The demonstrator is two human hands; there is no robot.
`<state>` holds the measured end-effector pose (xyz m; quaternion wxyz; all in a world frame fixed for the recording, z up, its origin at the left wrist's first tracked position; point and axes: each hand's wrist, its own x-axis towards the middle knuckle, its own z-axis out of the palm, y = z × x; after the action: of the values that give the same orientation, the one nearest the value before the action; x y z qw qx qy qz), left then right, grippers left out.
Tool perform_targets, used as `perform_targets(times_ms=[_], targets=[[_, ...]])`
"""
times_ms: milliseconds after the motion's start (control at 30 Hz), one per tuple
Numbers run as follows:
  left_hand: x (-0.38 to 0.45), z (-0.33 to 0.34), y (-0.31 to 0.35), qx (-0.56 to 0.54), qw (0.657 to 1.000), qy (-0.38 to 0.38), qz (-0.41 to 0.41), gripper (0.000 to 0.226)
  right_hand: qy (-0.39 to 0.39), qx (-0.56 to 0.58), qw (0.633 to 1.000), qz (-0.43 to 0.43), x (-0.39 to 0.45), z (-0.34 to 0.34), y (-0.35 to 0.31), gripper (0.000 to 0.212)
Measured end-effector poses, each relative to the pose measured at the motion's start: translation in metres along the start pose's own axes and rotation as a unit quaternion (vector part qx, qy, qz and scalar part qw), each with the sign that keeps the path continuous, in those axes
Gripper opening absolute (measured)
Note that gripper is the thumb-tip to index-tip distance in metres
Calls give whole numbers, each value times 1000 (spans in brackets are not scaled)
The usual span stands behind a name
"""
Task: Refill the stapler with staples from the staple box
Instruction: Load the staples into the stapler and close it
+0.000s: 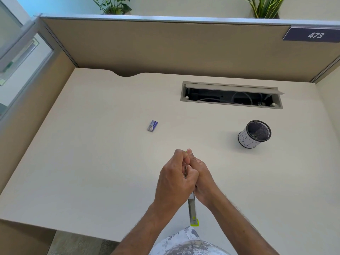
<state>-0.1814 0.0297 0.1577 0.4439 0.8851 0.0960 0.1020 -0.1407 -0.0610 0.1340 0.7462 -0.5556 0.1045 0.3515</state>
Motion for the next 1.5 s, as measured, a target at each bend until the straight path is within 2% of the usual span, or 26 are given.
perform_targets(times_ms=[233,533,700,867,1000,1267,1500], targets=[[-6,0,0,17,999,30,18,15,15,37,999,-8,-3,17,-2,55],[-4,-5,-3,-17,1000,6,10,13,22,31,999,-1,-1,11,0,54],[-4,-8,-6,-30,998,-45,13,10,28,16,999,-1,-3,4,-6,58],[10,-19,-13,-123,971,-200,-32,6,46,63,997,0,-1,-5,-10,53],[18,-22,-14,-125,963,-234,-55,6,53,45,998,-1,-1,-4,-7,56],[16,-22,-9,-95,969,-226,-26,8,60,32,998,-3,6,-3,-3,54],[11,-21,-6,-80,975,-207,25,13,79,72,994,9,3,-4,-9,58]])
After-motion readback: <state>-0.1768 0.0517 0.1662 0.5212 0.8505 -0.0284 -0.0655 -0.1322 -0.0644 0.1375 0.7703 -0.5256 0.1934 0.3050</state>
